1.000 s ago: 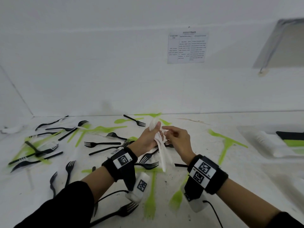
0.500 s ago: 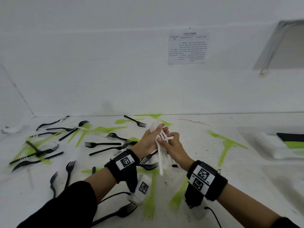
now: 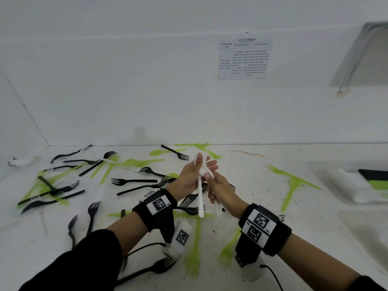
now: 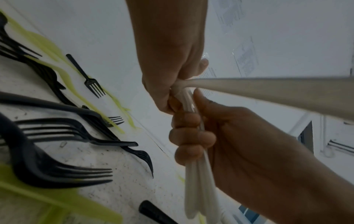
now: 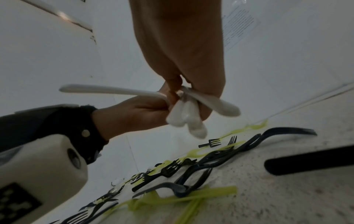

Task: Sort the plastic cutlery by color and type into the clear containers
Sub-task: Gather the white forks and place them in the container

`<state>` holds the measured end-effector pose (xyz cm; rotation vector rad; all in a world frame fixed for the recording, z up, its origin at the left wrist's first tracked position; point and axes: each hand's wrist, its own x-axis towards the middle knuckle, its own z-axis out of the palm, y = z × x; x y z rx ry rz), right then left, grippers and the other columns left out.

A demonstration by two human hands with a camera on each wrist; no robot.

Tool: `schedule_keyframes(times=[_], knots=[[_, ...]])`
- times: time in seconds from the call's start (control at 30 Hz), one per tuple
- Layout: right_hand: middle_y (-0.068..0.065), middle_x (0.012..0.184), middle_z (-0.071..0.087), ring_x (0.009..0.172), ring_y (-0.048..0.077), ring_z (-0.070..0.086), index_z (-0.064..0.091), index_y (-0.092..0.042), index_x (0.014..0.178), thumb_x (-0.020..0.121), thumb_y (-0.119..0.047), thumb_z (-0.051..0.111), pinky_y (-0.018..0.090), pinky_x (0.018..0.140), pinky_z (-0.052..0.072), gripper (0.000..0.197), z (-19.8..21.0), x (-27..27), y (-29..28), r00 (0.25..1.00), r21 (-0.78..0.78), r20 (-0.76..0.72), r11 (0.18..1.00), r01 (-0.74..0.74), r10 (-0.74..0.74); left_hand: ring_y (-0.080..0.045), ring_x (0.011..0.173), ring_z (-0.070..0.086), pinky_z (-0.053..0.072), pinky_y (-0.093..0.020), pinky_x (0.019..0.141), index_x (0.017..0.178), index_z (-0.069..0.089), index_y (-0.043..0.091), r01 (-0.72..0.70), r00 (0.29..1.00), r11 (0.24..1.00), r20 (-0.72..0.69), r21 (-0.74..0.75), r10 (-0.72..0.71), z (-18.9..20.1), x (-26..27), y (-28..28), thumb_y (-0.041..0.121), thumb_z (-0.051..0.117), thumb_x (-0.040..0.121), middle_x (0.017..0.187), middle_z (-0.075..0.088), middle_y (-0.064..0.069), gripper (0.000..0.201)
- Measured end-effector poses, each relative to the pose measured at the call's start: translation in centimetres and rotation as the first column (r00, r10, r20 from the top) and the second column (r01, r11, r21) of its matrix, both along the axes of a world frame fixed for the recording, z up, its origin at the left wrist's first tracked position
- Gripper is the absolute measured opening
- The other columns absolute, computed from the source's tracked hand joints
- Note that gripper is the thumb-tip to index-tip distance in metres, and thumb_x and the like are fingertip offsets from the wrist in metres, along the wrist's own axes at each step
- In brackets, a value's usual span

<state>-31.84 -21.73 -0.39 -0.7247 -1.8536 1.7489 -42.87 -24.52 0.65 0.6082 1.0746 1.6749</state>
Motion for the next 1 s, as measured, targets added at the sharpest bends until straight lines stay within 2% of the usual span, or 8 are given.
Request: schedule_keyframes(times=[0.1,0.23,0.3,0.47,0.6,0.73,0.9,1.0], knots=[[0.000,0.059,0.039,0.040,0.006,0.035,0.050,-0.019,0.084,0.100,-0.028,0.039,0.023,0.044,0.033,0.021,-0.4,0.0,-0.1,0.999,0.000,-0.025,0.999,0.039,-0.039,-0.013,0.082,0.071,0.057,-0.025,0.067,0.119,0.049,-0.001,0.029,0.999,0.999,-0.045,0.042,-0.027,-0.3,-0.3,-0.2,0.064,0.072,0.048,0.100,0.069,-0.007,0.099],[0.002,0.061,0.040,0.045,0.009,0.035,0.052,-0.019,0.085,0.099,-0.026,0.040,0.021,0.044,0.033,0.020,-0.7,0.3,-0.2,0.994,0.000,-0.063,0.996,0.085,-0.084,-0.013,0.095,0.068,0.056,-0.026,0.081,0.134,0.036,-0.003,0.197,0.978,0.980,-0.077,0.022,-0.195,0.1,-1.0,-0.6,0.013,0.049,0.094,0.131,0.052,-0.017,0.045],[0.003,0.062,0.040,0.045,0.008,0.035,0.052,-0.021,0.086,0.099,-0.026,0.041,0.020,0.044,0.034,0.018,-0.7,0.3,-0.3,0.993,0.004,-0.081,0.996,0.087,-0.087,-0.013,0.100,0.066,0.054,-0.027,0.087,0.134,0.035,0.003,0.272,0.959,0.962,-0.096,0.027,-0.268,0.3,-1.4,-0.8,-0.002,0.039,0.096,0.133,0.049,-0.014,0.039],[0.002,0.062,0.043,0.046,0.008,0.039,0.053,-0.019,0.086,0.099,-0.023,0.040,0.020,0.045,0.037,0.019,-0.3,0.2,-0.3,0.992,-0.019,-0.110,0.998,0.067,-0.069,-0.019,0.117,0.058,0.049,-0.030,0.096,0.132,0.040,0.014,0.408,0.908,0.912,-0.126,0.042,-0.400,0.6,-2.5,-1.5,0.006,0.067,0.082,0.128,0.056,-0.009,0.058],[0.000,0.062,0.044,0.046,0.008,0.038,0.052,-0.013,0.088,0.100,-0.023,0.040,0.021,0.046,0.035,0.019,-0.1,0.4,0.1,0.981,-0.010,-0.125,0.989,0.151,-0.151,-0.021,0.103,0.064,0.050,-0.035,0.095,0.125,0.045,0.006,0.536,0.831,0.844,-0.163,-0.018,-0.532,1.1,-3.3,-2.2,0.003,0.065,0.083,0.110,0.067,-0.007,0.046],[0.000,0.064,0.044,0.047,0.010,0.037,0.047,-0.017,0.084,0.099,-0.022,0.041,0.022,0.046,0.033,0.017,0.0,0.8,0.9,0.985,0.007,-0.064,0.987,0.163,-0.162,-0.018,0.097,0.067,0.055,-0.039,0.084,0.120,0.049,0.016,0.303,0.937,0.950,-0.161,-0.078,-0.312,1.1,-3.2,-2.0,0.013,0.029,0.102,0.110,0.067,-0.006,0.026],[0.002,0.065,0.048,0.044,0.012,0.039,0.042,-0.009,0.094,0.099,-0.022,0.042,0.024,0.044,0.035,0.014,-0.2,0.3,0.7,0.995,-0.004,0.007,0.995,0.098,-0.098,-0.002,0.063,0.061,0.051,-0.017,0.056,0.130,0.041,0.014,-0.108,0.966,0.993,-0.231,0.055,0.118,0.5,-1.6,-0.5,0.020,0.021,0.104,0.089,0.055,-0.002,0.033],[0.002,0.065,0.045,0.050,0.012,0.039,0.041,-0.008,0.096,0.099,-0.025,0.042,0.023,0.045,0.036,0.017,0.0,-0.2,0.5,0.994,0.052,0.042,0.994,0.098,-0.100,-0.013,0.077,0.059,0.047,-0.023,0.065,0.120,0.047,0.008,-0.174,0.960,0.983,-0.213,0.054,0.182,-0.2,-0.7,0.6,0.031,0.027,0.102,0.091,0.057,-0.007,0.036]])
